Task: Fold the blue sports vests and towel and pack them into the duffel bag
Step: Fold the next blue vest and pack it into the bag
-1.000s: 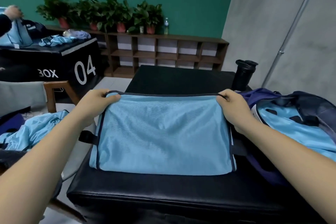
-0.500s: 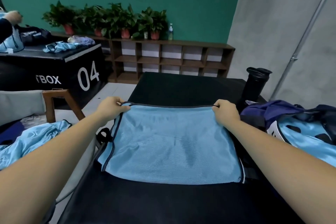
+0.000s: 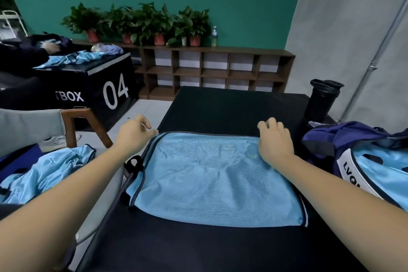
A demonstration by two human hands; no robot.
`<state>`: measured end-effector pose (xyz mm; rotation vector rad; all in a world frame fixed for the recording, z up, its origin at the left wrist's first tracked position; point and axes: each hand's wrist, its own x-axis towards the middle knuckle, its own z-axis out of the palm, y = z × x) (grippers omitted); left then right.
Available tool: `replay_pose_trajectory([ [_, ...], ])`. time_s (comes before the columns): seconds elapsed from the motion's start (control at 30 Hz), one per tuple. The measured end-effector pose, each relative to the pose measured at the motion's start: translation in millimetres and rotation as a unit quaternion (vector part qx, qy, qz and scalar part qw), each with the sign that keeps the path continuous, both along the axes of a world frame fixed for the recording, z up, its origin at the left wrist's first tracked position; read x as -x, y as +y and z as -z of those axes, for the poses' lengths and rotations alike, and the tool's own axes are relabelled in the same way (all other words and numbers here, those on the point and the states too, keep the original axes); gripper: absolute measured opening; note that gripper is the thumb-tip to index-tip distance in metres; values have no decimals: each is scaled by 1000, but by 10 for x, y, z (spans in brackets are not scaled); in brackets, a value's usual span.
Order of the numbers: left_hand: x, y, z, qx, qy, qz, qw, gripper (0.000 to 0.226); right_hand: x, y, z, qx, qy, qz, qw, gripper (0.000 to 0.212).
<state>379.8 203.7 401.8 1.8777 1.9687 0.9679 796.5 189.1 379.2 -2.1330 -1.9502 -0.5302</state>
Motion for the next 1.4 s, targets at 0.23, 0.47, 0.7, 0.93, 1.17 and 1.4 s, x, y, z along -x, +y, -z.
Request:
replay_pose_trajectory([
  [0.23,3,-236,-11,146,101,56,983,36,180,-73,185,57,57,-73,994,15],
  [0.47,6,-189,-44,125,44,3,991,19,137,-128,414,65,48,-71,994,38],
  [0.7,22,-175,73,133,119,-2,984,19,138,-147,426,79,62,-84,991,43],
  [0.93,152,-677,-153,19,24,-33,999,15,141,-163,432,74,77,-80,991,45],
  [1.17,64,-1623,-316,22,41,16,999,29,163,-188,400,81,76,-74,991,46],
  [1.4,72,-1904,-31,31,128,23,991,32,179,-210,381,80,80,-71,991,46],
])
